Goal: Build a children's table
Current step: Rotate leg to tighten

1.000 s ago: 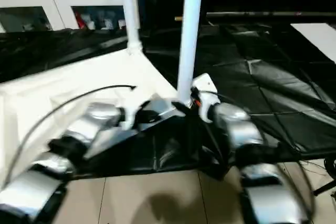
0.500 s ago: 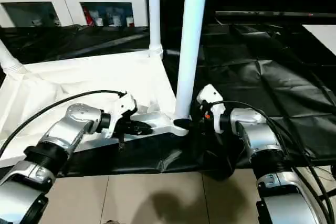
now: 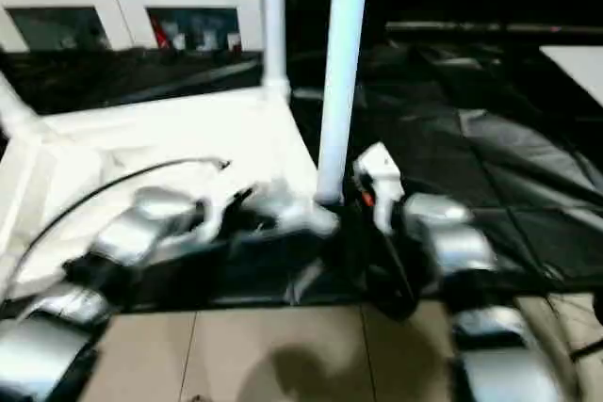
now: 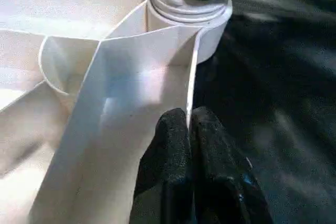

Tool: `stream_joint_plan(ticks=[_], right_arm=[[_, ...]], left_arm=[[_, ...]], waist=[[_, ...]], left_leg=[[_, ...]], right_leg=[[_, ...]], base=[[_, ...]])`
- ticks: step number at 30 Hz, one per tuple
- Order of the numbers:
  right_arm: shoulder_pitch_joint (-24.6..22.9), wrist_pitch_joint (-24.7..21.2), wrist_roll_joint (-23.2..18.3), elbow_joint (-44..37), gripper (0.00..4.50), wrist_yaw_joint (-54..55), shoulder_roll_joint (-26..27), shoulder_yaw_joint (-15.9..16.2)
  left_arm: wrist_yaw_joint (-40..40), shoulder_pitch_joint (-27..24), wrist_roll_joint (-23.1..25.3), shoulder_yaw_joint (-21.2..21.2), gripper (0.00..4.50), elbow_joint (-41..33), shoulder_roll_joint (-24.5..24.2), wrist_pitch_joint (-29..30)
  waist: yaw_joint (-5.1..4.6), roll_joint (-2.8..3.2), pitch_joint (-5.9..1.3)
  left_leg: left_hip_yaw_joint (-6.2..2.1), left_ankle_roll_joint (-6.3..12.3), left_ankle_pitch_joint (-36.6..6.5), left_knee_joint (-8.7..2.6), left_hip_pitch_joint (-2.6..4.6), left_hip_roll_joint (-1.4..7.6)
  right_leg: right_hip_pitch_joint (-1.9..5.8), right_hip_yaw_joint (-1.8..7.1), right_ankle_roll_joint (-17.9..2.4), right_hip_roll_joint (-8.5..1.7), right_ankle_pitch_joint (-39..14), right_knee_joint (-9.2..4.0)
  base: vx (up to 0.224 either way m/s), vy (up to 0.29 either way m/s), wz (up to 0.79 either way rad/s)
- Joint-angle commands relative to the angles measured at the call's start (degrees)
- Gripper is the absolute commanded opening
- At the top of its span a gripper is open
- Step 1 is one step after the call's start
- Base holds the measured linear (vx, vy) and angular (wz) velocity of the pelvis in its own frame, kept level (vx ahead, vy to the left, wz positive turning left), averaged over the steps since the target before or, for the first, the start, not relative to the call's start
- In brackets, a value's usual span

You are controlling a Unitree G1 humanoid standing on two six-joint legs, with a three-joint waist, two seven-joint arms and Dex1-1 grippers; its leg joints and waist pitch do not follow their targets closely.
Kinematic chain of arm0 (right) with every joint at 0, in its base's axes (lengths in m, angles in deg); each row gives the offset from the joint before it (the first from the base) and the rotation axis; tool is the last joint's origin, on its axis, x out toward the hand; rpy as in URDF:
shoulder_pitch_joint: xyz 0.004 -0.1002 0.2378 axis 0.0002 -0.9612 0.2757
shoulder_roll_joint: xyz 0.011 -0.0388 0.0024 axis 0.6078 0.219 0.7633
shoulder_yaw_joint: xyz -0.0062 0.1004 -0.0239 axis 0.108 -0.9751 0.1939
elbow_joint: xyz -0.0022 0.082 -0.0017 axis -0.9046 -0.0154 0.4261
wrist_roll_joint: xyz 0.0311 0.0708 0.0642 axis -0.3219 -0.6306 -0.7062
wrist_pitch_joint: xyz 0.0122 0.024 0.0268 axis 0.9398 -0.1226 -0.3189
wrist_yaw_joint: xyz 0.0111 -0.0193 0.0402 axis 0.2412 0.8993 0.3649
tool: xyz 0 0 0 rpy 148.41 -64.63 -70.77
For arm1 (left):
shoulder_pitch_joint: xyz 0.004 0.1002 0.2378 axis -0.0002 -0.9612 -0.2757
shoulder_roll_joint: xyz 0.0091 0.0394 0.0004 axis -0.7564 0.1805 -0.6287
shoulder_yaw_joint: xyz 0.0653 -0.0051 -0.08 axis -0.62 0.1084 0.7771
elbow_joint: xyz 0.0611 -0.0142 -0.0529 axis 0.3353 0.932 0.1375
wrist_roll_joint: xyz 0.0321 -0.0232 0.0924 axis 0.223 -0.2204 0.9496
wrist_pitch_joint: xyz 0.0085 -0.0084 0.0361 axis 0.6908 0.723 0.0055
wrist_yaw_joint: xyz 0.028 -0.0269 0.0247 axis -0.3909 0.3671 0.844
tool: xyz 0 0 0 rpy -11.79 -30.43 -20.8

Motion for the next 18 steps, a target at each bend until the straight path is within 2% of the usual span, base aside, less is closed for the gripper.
stream_joint_plan(ticks=[1,2,3,4,5,7,9,10,11,13,15,16,18], right_arm=[[-1.37,-3.98,-0.39,3.00,2.09,9.23,4.62,-1.23],[-1.39,-4.07,-0.49,2.98,2.09,10.96,5.50,-1.66],[-1.40,-4.05,-0.61,2.85,2.09,13.27,6.86,-2.16],[-1.40,-4.07,-0.59,2.70,2.09,14.77,7.74,-2.49],[-1.34,-3.87,-0.54,2.50,2.09,15.84,8.70,-2.55],[-1.01,-3.43,0.31,2.00,2.09,18.35,10.93,-1.96],[-0.74,-2.64,0.68,1.80,2.09,19.54,11.98,-1.63],[-0.71,-2.15,0.74,1.51,2.09,19.75,12.22,-1.59],[-0.74,-1.79,0.67,1.18,2.09,19.59,12.35,-1.59],[-1.03,-0.87,0.00,-0.37,2.64,18.29,11.78,-2.05],[-1.17,-0.75,-0.31,-1.13,2.79,16.93,10.85,-1.86],[-1.25,-0.79,-0.45,-1.57,2.81,16.01,10.33,-1.69],[-1.77,-0.61,0.29,-3.46,2.93,12.33,8.17,-0.34]], left_arm=[[9.91,1.67,1.33,1.78,0.00,3.77,1.94,0.41],[10.63,1.97,1.37,1.77,0.00,4.17,2.50,0.13],[11.15,2.29,1.49,1.55,0.00,4.60,3.28,-0.35],[11.55,2.58,1.57,1.42,0.00,5.14,3.81,-0.73],[11.83,2.83,1.84,1.08,0.00,5.47,4.29,-1.16],[12.33,3.56,2.41,0.59,0.00,6.74,5.44,-2.27],[12.85,4.14,2.70,0.55,0.00,7.99,5.93,-3.40],[12.77,4.34,2.87,0.33,0.00,8.47,5.98,-3.98],[12.62,4.43,2.98,0.16,0.00,8.75,5.98,-4.46],[10.67,4.02,3.12,-0.30,0.00,8.84,5.39,-6.33],[9.62,3.80,3.04,-0.40,0.00,8.74,4.99,-7.21],[9.16,3.69,2.97,-0.41,0.00,8.63,4.81,-7.56],[7.58,3.48,2.62,-0.14,0.00,8.59,4.41,-8.76]], waist=[[-0.37,-0.52,-3.07],[-0.52,-0.37,-2.98],[-0.67,-0.53,-3.00],[-0.86,-0.62,-2.81],[-0.95,-0.30,-2.75],[-1.12,-0.42,-2.67],[-1.09,-0.48,-2.73],[-1.09,-0.13,-2.72],[-1.19,-0.26,-2.66],[-1.18,-0.42,-2.64],[-1.15,-0.32,-2.73],[-1.11,-0.65,-2.74],[-1.05,-0.59,-2.82]], left_leg=[[-1.41,0.73,-13.23,-4.31,1.51,2.34],[-1.48,0.43,-13.80,-4.49,1.54,2.43],[-1.48,0.34,-14.14,-4.48,1.63,2.37],[-1.46,0.46,-14.96,-4.52,1.56,2.20],[-1.57,0.39,-16.04,-4.54,1.65,2.07],[-1.61,0.32,-17.17,-4.66,1.80,2.05],[-1.68,0.10,-17.01,-4.76,1.80,2.02],[-1.74,0.00,-17.24,-4.84,1.90,2.11],[-1.73,0.00,-17.75,-4.90,1.85,2.12],[-1.78,0.03,-18.33,-5.02,1.89,2.21],[-1.80,0.17,-18.02,-5.04,1.77,2.23],[-1.78,0.54,-17.46,-5.06,1.66,2.30],[-1.72,0.97,-16.26,-4.91,1.45,2.25]], right_leg=[[2.20,2.49,-11.85,-4.11,-14.56,-5.09],[2.12,2.53,-11.57,-4.17,-14.62,-5.23],[2.10,2.50,-11.46,-4.15,-14.83,-5.30],[2.11,2.52,-11.13,-4.22,-16.03,-5.54],[2.19,2.44,-10.56,-4.34,-18.35,-5.78],[1.97,2.53,-9.56,-4.26,-20.64,-6.19],[2.03,2.54,-9.01,-4.30,-21.05,-6.25],[1.97,2.57,-9.00,-4.32,-20.94,-6.23],[1.97,2.55,-8.95,-4.24,-20.90,-6.31],[1.94,2.55,-8.93,-4.25,-20.89,-6.31],[2.04,2.58,-9.02,-4.31,-20.20,-6.23],[2.14,2.62,-9.19,-4.31,-19.06,-6.05],[2.36,2.62,-9.69,-4.35,-17.23,-5.88]], base=[[0.000,0.000,0.00],[0.000,0.000,0.00],[0.000,0.000,0.00],[0.000,0.000,0.00],[0.000,0.000,0.00],[0.000,0.000,0.00],[0.000,0.000,0.00],[0.000,0.000,0.00],[0.000,0.000,0.00],[0.000,0.000,0.00],[0.000,0.000,0.00],[0.000,0.000,0.00],[0.000,0.000,0.00]])
